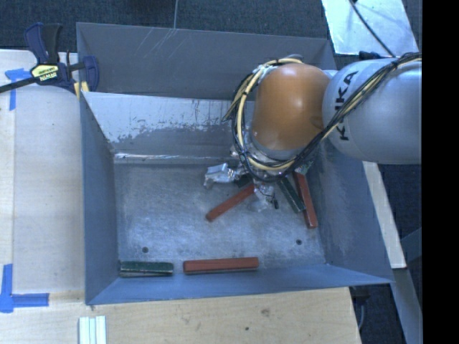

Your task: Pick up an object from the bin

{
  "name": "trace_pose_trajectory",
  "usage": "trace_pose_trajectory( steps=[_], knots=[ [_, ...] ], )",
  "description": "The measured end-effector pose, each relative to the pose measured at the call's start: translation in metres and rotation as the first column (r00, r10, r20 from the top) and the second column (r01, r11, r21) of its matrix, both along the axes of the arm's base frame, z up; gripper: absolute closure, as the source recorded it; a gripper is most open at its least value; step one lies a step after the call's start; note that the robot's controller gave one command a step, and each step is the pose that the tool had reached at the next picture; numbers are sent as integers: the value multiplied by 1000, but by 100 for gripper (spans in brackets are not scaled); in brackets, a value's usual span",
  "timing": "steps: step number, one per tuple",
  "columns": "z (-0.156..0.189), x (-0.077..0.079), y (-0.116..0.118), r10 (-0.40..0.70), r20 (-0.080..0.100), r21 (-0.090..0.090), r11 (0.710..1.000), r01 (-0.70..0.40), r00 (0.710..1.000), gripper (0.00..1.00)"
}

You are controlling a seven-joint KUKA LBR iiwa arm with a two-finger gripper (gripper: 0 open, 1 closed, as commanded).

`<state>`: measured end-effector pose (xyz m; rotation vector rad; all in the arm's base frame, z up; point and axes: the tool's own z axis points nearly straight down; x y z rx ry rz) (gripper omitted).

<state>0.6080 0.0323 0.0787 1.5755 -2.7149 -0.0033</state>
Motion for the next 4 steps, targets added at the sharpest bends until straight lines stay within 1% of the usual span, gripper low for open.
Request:
trace_pose_trajectory(
  steps=[1, 2, 3, 4],
  knots=[
    [3, 1, 1, -2, 3, 1, 1000, 2, 1000, 100],
    [119, -1, 8, 87, 15, 1, 996, -87, 996, 100],
    [128, 13, 4, 271, 10, 0, 963, -271, 963, 100],
    [55, -12, 30, 542, 0, 4, 840, -542, 840, 100]
  ],
)
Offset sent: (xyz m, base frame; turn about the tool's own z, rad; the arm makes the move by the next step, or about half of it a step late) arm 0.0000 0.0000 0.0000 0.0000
